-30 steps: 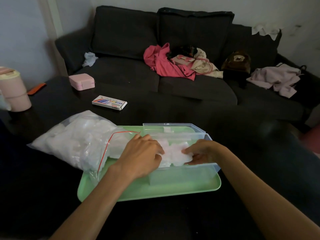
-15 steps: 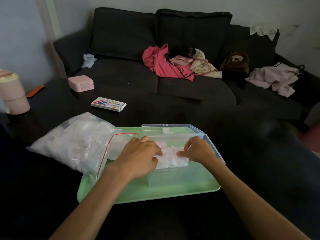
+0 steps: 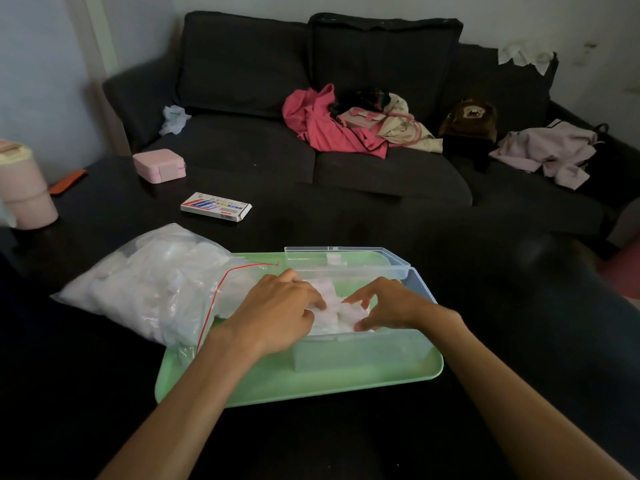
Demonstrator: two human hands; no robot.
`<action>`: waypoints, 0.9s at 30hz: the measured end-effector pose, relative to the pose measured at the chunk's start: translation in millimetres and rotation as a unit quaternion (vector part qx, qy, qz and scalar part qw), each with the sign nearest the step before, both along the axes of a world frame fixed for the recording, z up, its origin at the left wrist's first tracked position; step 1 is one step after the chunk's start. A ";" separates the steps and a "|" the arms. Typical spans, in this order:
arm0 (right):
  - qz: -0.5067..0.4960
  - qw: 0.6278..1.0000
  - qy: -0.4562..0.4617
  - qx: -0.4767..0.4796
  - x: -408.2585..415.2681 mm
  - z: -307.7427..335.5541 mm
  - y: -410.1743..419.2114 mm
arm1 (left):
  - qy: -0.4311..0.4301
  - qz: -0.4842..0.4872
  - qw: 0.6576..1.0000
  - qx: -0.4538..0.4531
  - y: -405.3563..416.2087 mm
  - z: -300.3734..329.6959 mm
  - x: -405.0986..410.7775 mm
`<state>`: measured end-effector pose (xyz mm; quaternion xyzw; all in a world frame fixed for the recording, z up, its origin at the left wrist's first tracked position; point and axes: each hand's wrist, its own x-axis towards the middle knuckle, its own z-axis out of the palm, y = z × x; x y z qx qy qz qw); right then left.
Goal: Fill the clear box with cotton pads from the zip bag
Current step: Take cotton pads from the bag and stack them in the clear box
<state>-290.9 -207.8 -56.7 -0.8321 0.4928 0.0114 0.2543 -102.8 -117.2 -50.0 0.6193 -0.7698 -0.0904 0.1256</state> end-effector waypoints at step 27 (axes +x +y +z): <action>-0.089 0.976 -0.130 -0.154 44.9 54.6 36.9 | 0.113 0.237 0.944 -0.199 39.0 23.7 79.4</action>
